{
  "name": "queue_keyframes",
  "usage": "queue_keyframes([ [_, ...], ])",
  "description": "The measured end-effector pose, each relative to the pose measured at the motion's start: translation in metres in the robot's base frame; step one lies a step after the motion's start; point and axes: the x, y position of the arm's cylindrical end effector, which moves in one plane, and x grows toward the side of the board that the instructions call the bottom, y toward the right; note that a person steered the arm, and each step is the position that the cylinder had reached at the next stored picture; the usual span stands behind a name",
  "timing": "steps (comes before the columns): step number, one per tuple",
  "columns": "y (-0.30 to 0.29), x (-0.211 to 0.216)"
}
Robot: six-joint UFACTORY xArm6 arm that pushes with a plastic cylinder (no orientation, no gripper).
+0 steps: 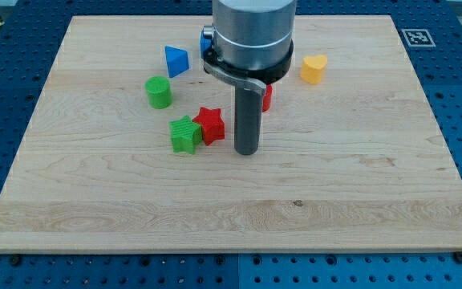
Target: Slide the red star bottom of the green circle
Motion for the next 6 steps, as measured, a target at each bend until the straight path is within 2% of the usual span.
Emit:
queue_keyframes([
  [1,-0.011,-0.01],
  [2,-0.032,-0.046],
  [4,-0.08,-0.086],
  [6,-0.08,-0.071],
])
